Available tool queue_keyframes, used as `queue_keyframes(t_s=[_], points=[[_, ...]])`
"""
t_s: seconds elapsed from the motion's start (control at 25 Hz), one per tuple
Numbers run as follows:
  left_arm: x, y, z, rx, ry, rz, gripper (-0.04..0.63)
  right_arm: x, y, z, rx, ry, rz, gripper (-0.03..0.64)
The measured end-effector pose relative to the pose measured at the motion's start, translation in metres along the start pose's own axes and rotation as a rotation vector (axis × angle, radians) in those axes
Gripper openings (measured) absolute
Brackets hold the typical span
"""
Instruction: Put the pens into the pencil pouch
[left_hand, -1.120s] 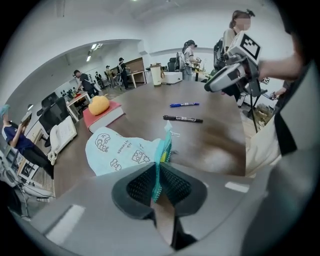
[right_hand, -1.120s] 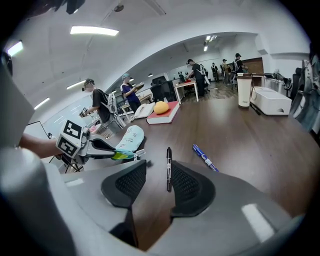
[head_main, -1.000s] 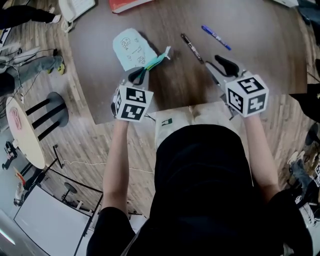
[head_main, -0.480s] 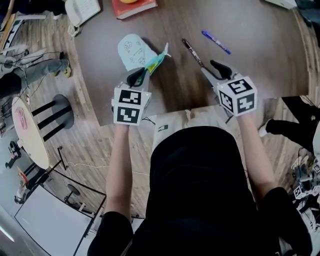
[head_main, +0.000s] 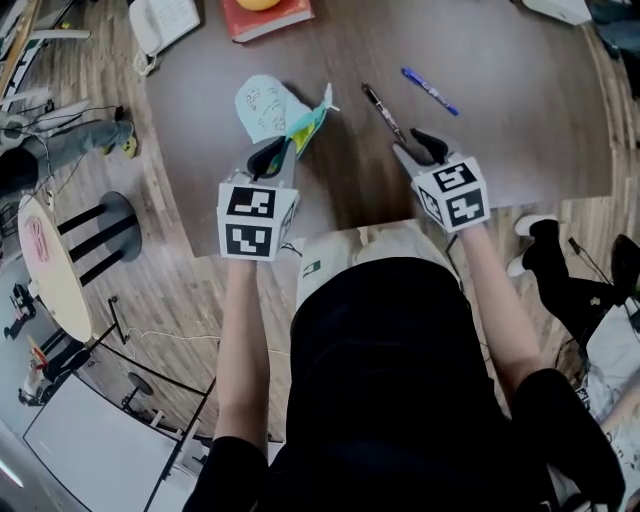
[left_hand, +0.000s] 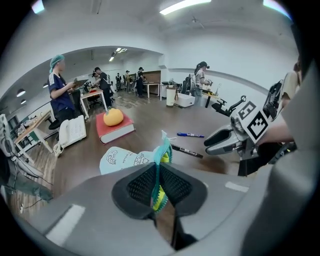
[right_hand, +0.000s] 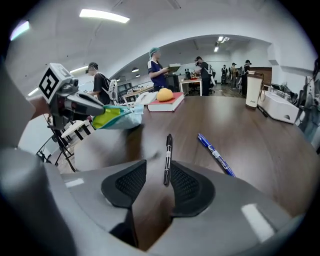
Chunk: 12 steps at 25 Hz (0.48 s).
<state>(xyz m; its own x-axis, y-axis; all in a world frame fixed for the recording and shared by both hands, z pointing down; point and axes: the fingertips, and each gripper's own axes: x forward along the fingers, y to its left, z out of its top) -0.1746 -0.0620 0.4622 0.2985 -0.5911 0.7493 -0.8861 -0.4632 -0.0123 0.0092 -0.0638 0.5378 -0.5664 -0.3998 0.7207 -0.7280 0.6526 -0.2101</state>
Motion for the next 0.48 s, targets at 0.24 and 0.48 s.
queue_keyframes(t_s=[0.24,0.48], points=[[-0.006,0.005,0.015,-0.034,-0.015,-0.007,0.023,0.016,-0.007,-0.008,-0.050,0.049,-0.044,0.149],[-0.004,0.011,0.016,-0.063,-0.018,-0.016,0.023,0.032,-0.012,-0.013,-0.080,0.066,-0.067,0.130]])
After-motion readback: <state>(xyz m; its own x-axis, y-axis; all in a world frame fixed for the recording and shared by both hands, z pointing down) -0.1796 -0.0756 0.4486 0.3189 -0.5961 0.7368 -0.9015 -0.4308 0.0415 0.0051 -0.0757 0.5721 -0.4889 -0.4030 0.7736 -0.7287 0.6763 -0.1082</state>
